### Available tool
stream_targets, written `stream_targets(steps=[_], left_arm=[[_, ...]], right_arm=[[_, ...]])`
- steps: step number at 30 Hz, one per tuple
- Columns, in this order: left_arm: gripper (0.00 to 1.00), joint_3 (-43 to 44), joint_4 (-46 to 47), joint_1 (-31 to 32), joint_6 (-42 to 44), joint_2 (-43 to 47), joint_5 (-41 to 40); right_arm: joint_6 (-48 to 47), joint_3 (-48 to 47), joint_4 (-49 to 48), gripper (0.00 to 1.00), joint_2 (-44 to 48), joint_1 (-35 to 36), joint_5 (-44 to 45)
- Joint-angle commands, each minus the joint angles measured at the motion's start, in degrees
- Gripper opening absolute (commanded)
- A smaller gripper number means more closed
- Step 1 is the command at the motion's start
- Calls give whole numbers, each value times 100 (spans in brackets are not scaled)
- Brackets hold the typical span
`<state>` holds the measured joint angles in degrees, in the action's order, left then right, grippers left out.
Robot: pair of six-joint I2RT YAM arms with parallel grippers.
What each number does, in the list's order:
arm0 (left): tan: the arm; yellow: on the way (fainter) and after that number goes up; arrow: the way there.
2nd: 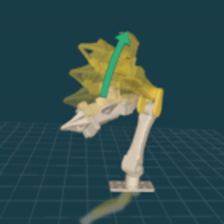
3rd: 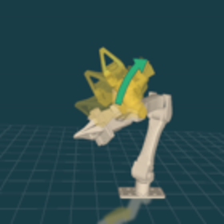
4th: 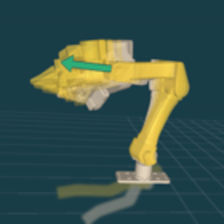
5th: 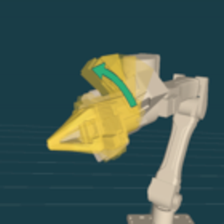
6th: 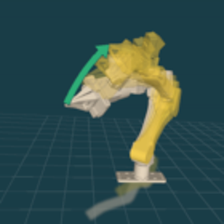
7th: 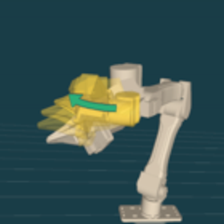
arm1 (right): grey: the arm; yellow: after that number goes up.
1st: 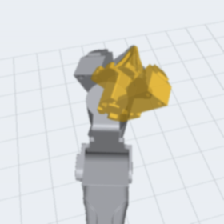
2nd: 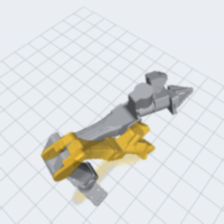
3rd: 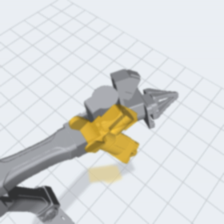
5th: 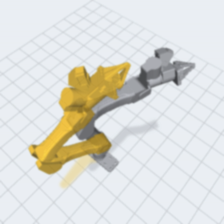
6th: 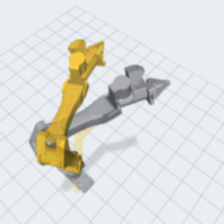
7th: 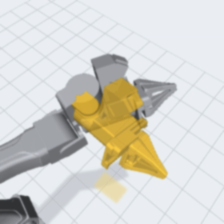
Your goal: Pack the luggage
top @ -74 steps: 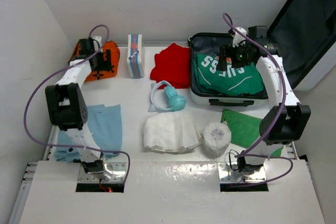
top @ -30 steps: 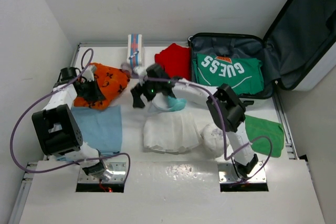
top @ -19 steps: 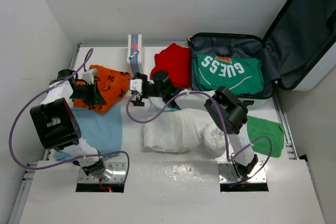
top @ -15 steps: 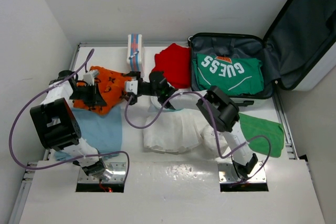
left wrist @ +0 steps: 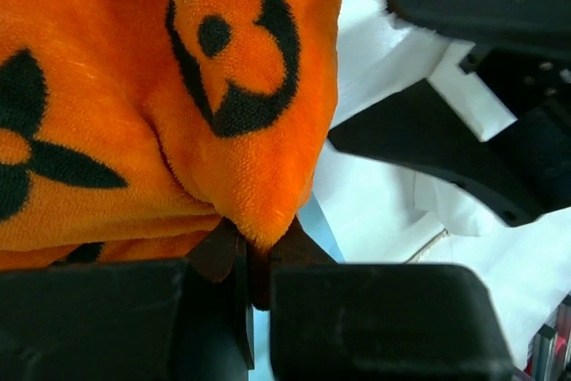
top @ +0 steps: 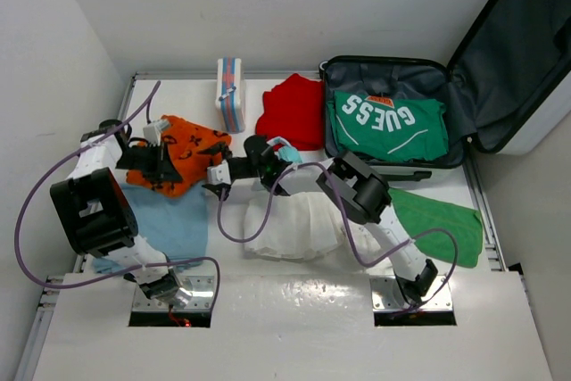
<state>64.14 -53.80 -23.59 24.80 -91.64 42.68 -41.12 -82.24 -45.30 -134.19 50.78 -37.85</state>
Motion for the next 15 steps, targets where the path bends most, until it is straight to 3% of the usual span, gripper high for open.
stream_targets(steps=[1,6,12,15], left_arm=[[3,160,-438,22,227,304,391],[3,55,-614,206,438,541,338],[3,168,-833,268,640,594,478],[3,300,-974,320,772,708,645]], right_arm=[[-432,-781,-67,99,-386,221,257],[-546,-1881,196,99,-1135,370,681],[-616,-2508,864,99,-1496,415,621],[-669,-2525,1154,92,-1418,397,682]])
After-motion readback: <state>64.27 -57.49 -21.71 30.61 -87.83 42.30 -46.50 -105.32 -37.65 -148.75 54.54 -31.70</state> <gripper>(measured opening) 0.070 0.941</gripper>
